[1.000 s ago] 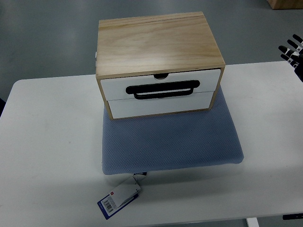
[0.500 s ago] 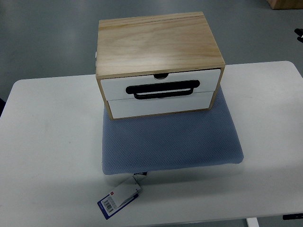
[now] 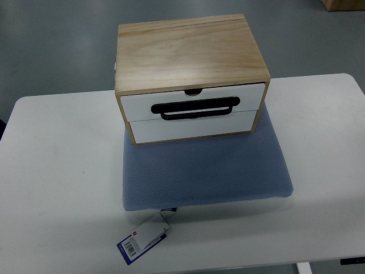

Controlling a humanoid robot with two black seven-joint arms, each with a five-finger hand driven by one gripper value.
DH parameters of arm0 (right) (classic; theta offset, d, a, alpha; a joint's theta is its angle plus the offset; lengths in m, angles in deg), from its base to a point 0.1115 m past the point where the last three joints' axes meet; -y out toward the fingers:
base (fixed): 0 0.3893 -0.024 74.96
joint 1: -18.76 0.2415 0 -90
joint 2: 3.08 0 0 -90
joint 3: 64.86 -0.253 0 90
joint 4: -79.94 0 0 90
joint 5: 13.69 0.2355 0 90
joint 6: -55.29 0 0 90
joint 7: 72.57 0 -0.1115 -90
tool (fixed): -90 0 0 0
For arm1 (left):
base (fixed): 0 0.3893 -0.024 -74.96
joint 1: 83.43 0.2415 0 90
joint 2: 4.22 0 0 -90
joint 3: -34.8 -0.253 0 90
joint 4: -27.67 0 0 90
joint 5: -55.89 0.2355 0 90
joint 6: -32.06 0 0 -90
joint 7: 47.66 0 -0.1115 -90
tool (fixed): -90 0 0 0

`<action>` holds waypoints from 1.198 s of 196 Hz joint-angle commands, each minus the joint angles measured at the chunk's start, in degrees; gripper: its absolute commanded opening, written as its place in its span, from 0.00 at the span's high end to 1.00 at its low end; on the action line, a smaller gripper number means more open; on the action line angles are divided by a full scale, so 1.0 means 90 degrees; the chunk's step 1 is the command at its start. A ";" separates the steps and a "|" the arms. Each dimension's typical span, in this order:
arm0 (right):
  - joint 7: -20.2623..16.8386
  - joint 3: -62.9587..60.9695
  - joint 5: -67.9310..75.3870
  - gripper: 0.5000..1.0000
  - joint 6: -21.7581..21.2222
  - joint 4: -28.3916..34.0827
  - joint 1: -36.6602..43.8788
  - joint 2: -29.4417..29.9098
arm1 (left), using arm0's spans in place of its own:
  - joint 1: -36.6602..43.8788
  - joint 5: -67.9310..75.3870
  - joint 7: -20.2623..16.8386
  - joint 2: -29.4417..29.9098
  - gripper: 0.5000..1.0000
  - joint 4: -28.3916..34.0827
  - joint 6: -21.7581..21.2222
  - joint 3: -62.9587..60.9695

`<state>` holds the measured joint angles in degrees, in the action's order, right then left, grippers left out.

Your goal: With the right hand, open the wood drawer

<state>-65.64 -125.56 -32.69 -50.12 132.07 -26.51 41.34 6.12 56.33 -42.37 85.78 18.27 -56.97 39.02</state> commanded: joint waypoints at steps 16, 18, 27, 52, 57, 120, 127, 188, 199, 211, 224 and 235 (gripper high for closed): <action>-0.0008 0.0309 0.0002 0.14 0.0043 0.0057 0.0527 -0.0102 | 0.0001 0.0000 -0.0001 0.0000 0.00 0.0000 0.0000 0.0000; -0.0008 0.0318 0.0002 0.14 0.0033 0.0057 0.0537 -0.0102 | 0.0001 0.0000 -0.0001 0.0000 0.00 0.0000 0.0000 0.0000; -0.0008 0.0318 0.0002 0.14 0.0033 0.0057 0.0537 -0.0102 | 0.0001 0.0000 -0.0001 0.0000 0.00 0.0000 0.0000 0.0000; -0.0037 0.0328 -0.0008 0.14 -0.0026 0.0057 0.0596 -0.0053 | 0.0001 0.0000 -0.0001 0.0000 0.00 0.0000 0.0000 0.0000; -0.0047 0.0328 -0.0008 0.14 -0.0026 0.0057 0.0596 -0.0053 | 0.0001 0.0000 -0.0001 0.0000 0.00 0.0000 0.0000 0.0000; 0.0011 0.1108 0.0011 0.14 -0.0045 0.0457 0.1103 -0.0717 | 0.0001 0.0000 -0.0001 0.0000 0.00 0.0000 0.0000 0.0000; 0.0041 0.1382 0.0021 0.14 -0.0036 0.0555 0.1279 -0.0785 | 0.0001 0.0000 -0.0001 0.0000 0.00 0.0000 0.0000 0.0000; 0.0051 0.3814 0.0373 0.14 -0.0124 0.1249 0.3184 -0.1176 | 0.0001 0.0000 -0.0001 0.0000 0.00 0.0000 0.0000 0.0000; 0.0051 0.4732 0.0373 0.14 -0.0329 0.1512 0.3877 -0.1186 | 0.0001 0.0000 -0.0001 0.0000 0.00 0.0000 0.0000 0.0000; 0.0051 0.5260 0.0373 0.14 -0.0495 0.1649 0.4356 -0.1186 | 0.0001 0.0000 -0.0001 0.0000 0.00 0.0000 0.0000 0.0000; 0.0051 0.5777 0.0373 0.14 -0.0631 0.1756 0.4815 -0.1156 | 0.0001 0.0000 -0.0001 0.0000 0.00 0.0000 0.0000 0.0000; 0.0041 0.6216 0.0373 0.14 -0.0768 0.1825 0.5244 -0.1078 | 0.0001 0.0000 -0.0001 0.0000 0.00 0.0000 0.0000 0.0000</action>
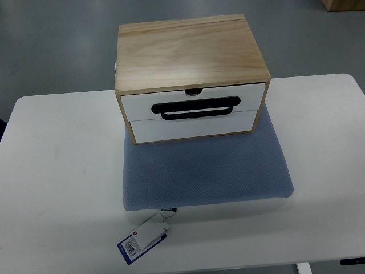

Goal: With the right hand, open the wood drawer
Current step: 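Move the right hand over the cabinet toward the upper drawer handle, then hook the right hand fingers around the upper drawer's black handle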

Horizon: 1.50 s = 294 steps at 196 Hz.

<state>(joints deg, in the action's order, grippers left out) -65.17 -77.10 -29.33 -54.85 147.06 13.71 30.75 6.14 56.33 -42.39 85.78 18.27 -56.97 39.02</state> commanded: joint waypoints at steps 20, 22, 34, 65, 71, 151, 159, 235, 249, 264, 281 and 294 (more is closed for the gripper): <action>-0.0050 0.1341 -0.0078 0.14 -0.0574 0.0354 0.1263 0.0274 | -0.0001 0.0000 0.0001 0.0000 0.00 0.0000 0.0000 0.0000; -0.0060 0.1390 -0.0088 0.14 -0.0603 0.0374 0.1302 0.0294 | -0.0001 0.0000 0.0001 0.0000 0.00 0.0000 0.0000 0.0000; -0.0060 0.1497 -0.0107 0.14 -0.0672 0.0403 0.1381 0.0333 | -0.0001 0.0000 0.0001 0.0000 0.00 0.0000 0.0000 0.0000; -0.0060 0.2415 -0.0195 0.14 -0.0906 0.0696 0.2133 0.0763 | -0.0001 0.0000 0.0001 0.0000 0.00 0.0000 0.0000 0.0000; -0.0060 0.2415 -0.0195 0.14 -0.0906 0.0696 0.2133 0.0763 | -0.0001 0.0000 0.0001 0.0000 0.00 0.0000 0.0000 0.0000; -0.0040 0.3568 -0.0195 0.14 -0.1170 0.1409 0.2885 0.1573 | -0.0001 0.0000 0.0001 0.0000 0.00 0.0000 0.0000 0.0000; -0.0040 0.3646 -0.0186 0.14 -0.1180 0.1448 0.2924 0.1681 | -0.0001 0.0000 0.0001 0.0000 0.00 0.0000 0.0000 0.0000; -0.0001 0.4915 0.0293 0.14 -0.0936 0.1448 0.3598 0.2863 | -0.0001 0.0000 0.0001 0.0000 0.00 0.0000 0.0000 0.0000; 0.0008 0.5062 0.0342 0.14 -0.0897 0.1448 0.3647 0.2960 | -0.0001 0.0000 0.0001 0.0000 0.00 0.0000 0.0000 0.0000; 0.0008 0.5462 0.0527 0.14 -0.0731 0.1448 0.3715 0.3263 | -0.0001 0.0000 0.0001 0.0000 0.00 0.0000 0.0000 0.0000; -0.0031 0.5677 0.0869 0.14 -0.0535 0.1438 0.3725 0.3458 | -0.0001 0.0000 0.0001 0.0000 0.00 0.0000 0.0000 0.0000; -0.0070 0.5814 0.1133 0.14 -0.0428 0.1438 0.3734 0.3585 | -0.0001 0.0000 0.0001 0.0000 0.00 0.0000 0.0000 0.0000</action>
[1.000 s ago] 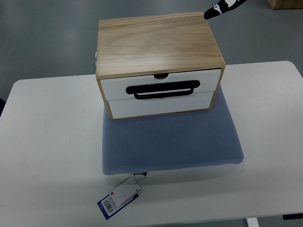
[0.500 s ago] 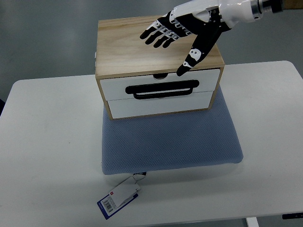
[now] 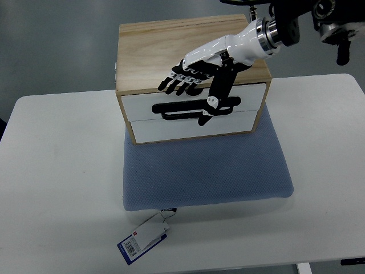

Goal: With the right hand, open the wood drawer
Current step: 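Hook the right hand fingers around the upper drawer's black handle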

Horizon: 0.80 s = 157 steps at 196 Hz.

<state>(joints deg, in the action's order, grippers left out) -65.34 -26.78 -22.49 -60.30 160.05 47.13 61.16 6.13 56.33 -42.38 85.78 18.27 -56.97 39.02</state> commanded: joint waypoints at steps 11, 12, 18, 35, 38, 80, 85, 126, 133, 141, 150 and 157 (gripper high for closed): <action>-0.0061 0.0397 0.0549 0.14 0.0265 -0.0005 0.0050 0.0333 | 0.0001 0.0000 -0.0001 0.0000 0.00 0.0000 0.0000 0.0000; -0.0061 0.0398 0.0549 0.14 0.0265 -0.0005 0.0050 0.0333 | 0.0001 0.0000 -0.0001 0.0000 0.00 0.0000 0.0000 0.0000; -0.0061 0.0446 0.0598 0.14 0.0304 -0.0005 0.0050 0.0363 | 0.0001 0.0000 -0.0001 0.0000 0.00 0.0000 0.0000 0.0000; -0.0071 0.0593 0.0871 0.15 0.0480 -0.0005 0.0050 0.0538 | 0.0001 0.0000 -0.0001 0.0000 0.00 0.0000 0.0000 0.0000; -0.0081 0.0593 0.0920 0.15 0.0509 -0.0005 0.0050 0.0558 | 0.0001 0.0000 -0.0001 0.0000 0.00 0.0000 0.0000 0.0000; -0.0237 0.0749 0.1193 0.15 0.0831 0.0004 0.0011 0.0783 | 0.0001 0.0000 -0.0001 0.0000 0.00 0.0000 0.0000 0.0000; -0.0237 0.0749 0.1193 0.15 0.0831 0.0004 0.0011 0.0783 | 0.0001 0.0000 -0.0001 0.0000 0.00 0.0000 0.0000 0.0000; -0.0276 0.0876 0.1193 0.15 0.0929 0.0004 -0.0008 0.0909 | 0.0001 0.0000 -0.0001 0.0000 0.00 0.0000 0.0000 0.0000; -0.0276 0.0876 0.1193 0.15 0.0929 0.0004 -0.0008 0.0909 | 0.0001 0.0000 -0.0001 0.0000 0.00 0.0000 0.0000 0.0000; -0.0364 0.0915 0.1193 0.15 0.0958 0.0004 -0.0037 0.0958 | 0.0001 0.0000 -0.0001 0.0000 0.00 0.0000 0.0000 0.0000; -0.0374 0.0944 0.1193 0.16 0.0968 0.0004 -0.0057 0.0968 | 0.0001 0.0000 -0.0001 0.0000 0.00 0.0000 0.0000 0.0000; -0.0383 0.0944 0.1193 0.16 0.0997 0.0004 -0.0076 0.0968 | 0.0001 0.0000 -0.0001 0.0000 0.00 0.0000 0.0000 0.0000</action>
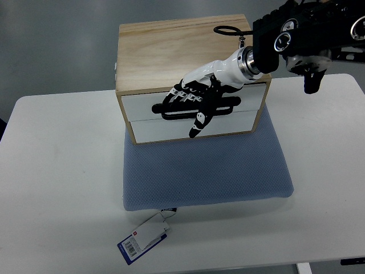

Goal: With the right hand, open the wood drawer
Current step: 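Hook the right hand fingers around the upper drawer's black handle, then pull the upper white drawer out toward the robot with the right hand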

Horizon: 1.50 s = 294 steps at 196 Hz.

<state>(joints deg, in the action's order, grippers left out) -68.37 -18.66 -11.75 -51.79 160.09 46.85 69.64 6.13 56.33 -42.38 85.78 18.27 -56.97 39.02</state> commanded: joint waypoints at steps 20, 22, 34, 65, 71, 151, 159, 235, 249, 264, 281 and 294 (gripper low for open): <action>-0.0056 0.0043 0.0000 0.16 0.0140 0.0001 -0.0054 0.0065 | 0.0000 0.0000 -0.0001 0.0000 0.00 0.0000 0.0000 0.0000; -0.0056 0.0053 0.0000 0.16 0.0149 0.0001 -0.0054 0.0065 | 0.0000 0.0000 -0.0001 0.0000 0.00 0.0000 0.0000 0.0000; -0.0056 0.0053 0.0000 0.16 0.0159 0.0001 -0.0093 0.0065 | 0.0000 0.0000 -0.0001 0.0000 0.00 0.0000 0.0000 0.0000; -0.0173 0.0043 0.0010 0.16 0.0286 -0.0009 -0.0142 0.0065 | 0.0000 0.0000 -0.0001 0.0000 0.00 0.0000 0.0000 0.0000; -0.0173 0.0043 0.0000 0.16 0.0286 -0.0009 -0.0142 0.0065 | -0.0010 0.0000 -0.0001 0.0000 0.00 0.0000 0.0000 0.0000; -0.0193 0.0062 0.0000 0.16 0.0286 0.0001 -0.0181 0.0065 | 0.0000 0.0000 -0.0001 0.0000 0.00 0.0000 0.0000 0.0000; -0.0193 0.0101 0.0000 0.16 0.0267 0.0001 -0.0181 0.0065 | 0.0000 0.0000 -0.0001 0.0000 0.00 0.0000 0.0000 0.0000; -0.0193 0.0209 -0.0039 0.16 0.0032 0.0020 -0.0152 -0.0013 | 0.0000 0.0000 -0.0001 0.0000 0.00 0.0000 0.0000 0.0000; -0.0193 0.0228 -0.0039 0.16 -0.0017 0.0020 -0.0132 -0.0023 | 0.0000 0.0000 -0.0001 0.0000 0.00 0.0000 0.0000 0.0000; -0.0183 0.0267 -0.0059 0.16 -0.0163 0.0050 -0.0084 -0.0033 | 0.0000 0.0000 -0.0001 0.0000 0.00 0.0000 0.0000 0.0000; -0.0183 0.0267 -0.0069 0.16 -0.0192 0.0079 -0.0064 -0.0043 | 0.0000 0.0000 -0.0001 0.0000 0.00 0.0000 0.0000 0.0000; -0.0183 0.0267 -0.0069 0.16 -0.0251 0.0118 -0.0054 -0.0053 | 0.0000 0.0000 -0.0001 0.0000 0.00 0.0000 0.0000 0.0000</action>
<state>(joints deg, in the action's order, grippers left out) -70.02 -16.27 -12.35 -53.36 160.71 46.20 69.27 6.13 56.33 -42.38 85.78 18.27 -56.97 39.02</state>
